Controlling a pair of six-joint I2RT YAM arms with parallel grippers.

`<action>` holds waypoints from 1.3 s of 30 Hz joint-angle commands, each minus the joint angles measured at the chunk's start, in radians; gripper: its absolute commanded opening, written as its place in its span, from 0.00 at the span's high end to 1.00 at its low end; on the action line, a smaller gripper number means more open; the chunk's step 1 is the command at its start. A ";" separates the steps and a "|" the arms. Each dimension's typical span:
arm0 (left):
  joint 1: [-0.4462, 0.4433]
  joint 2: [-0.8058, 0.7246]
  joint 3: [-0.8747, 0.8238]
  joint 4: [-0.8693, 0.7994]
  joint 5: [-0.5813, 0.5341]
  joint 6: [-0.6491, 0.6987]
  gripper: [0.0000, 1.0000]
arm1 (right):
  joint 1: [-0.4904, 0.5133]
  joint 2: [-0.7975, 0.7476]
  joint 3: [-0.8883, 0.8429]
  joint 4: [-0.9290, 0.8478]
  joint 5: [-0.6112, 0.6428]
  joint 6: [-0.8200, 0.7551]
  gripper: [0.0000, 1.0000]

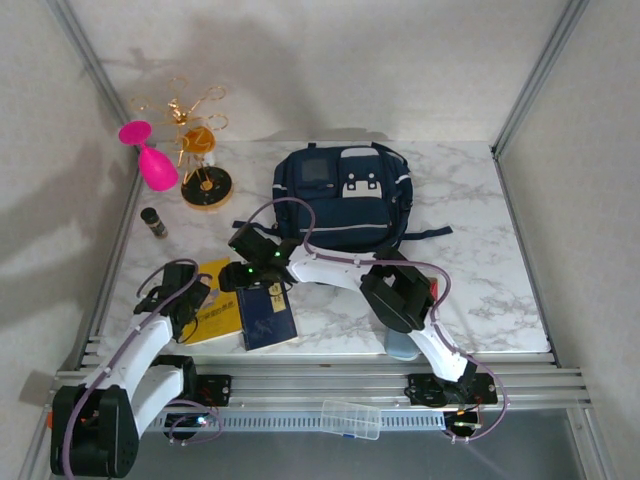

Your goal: Pack the student bag

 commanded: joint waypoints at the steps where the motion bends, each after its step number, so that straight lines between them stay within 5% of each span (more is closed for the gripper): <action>1: -0.076 -0.015 -0.063 0.092 0.181 -0.125 0.06 | -0.032 0.044 0.073 -0.063 0.051 0.018 0.38; 9: -0.229 -0.072 -0.041 0.097 0.167 -0.231 0.09 | -0.096 0.105 0.133 -0.117 0.069 -0.049 0.36; 17: -0.229 -0.040 -0.014 0.035 0.069 -0.164 0.13 | -0.097 0.211 0.285 -0.205 0.085 -0.131 0.34; 29: -0.227 -0.023 -0.057 0.124 0.112 -0.108 0.31 | -0.063 0.272 0.377 -0.239 -0.010 -0.161 0.33; 39: -0.226 -0.020 -0.047 0.095 0.072 -0.090 0.31 | -0.064 0.227 0.406 -0.220 -0.088 -0.131 0.34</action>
